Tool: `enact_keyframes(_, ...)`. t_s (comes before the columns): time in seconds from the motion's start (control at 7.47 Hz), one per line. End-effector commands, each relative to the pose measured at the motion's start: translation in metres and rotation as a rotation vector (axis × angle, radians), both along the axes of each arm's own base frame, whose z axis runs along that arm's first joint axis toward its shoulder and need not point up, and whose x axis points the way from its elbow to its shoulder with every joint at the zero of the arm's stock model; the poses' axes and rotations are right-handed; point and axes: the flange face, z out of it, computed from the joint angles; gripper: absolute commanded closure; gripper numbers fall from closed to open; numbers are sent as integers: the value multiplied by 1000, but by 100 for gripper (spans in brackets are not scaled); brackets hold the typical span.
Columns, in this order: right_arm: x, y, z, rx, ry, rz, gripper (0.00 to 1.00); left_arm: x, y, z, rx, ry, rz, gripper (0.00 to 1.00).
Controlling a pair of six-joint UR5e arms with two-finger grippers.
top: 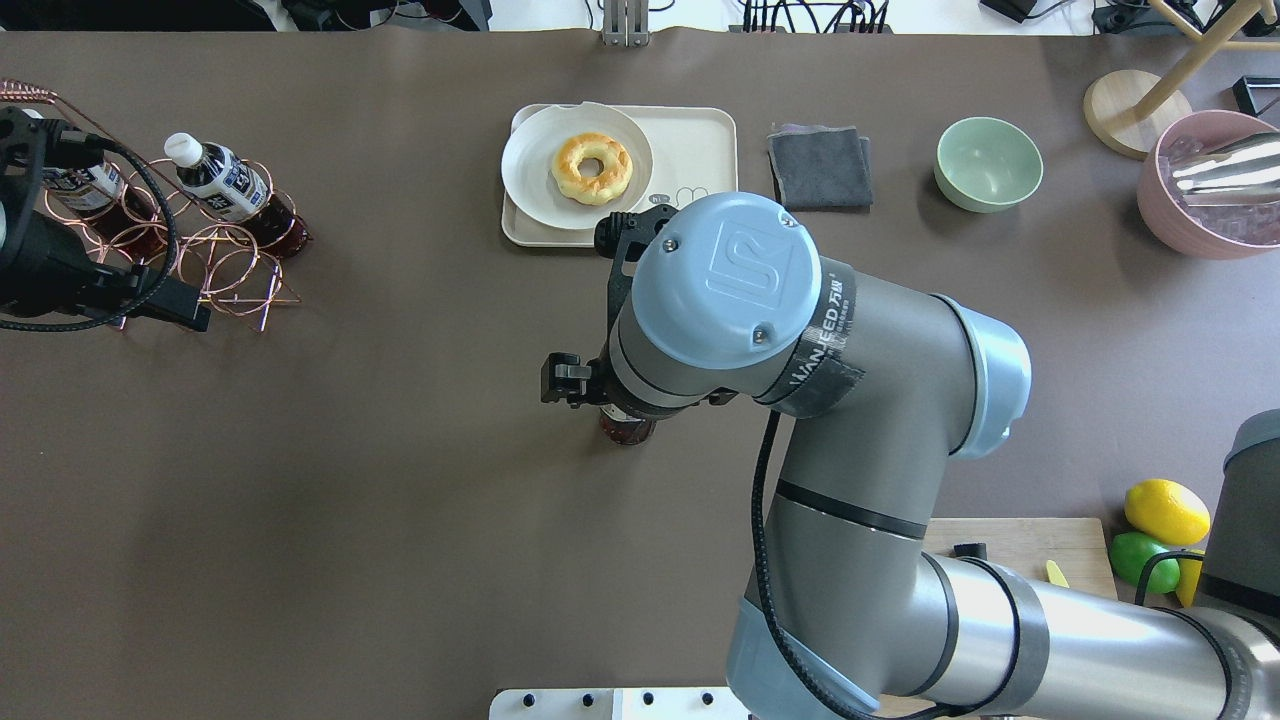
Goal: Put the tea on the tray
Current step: 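Grasp the bottle cap with the right gripper while the left arm withdraws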
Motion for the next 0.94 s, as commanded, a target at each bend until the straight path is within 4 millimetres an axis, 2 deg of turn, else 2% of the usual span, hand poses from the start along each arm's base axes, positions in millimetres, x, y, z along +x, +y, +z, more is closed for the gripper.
enact_keyframes(0.0, -22, -17, 10, 57, 76, 21, 10, -9, 10, 15, 21, 20, -4, 7)
enact_keyframes(0.27, -24, -19, 11, 65, 85, 32, 18, -10, 12, 13, 20, 25, -10, 6)
enact_keyframes(0.54, -23, -20, 10, 68, 87, 43, 65, -11, 14, 15, 16, 22, -12, 5)
enact_keyframes(0.8, -20, -22, -5, 80, 75, 54, 100, -10, 13, 16, 13, 20, -12, 5)
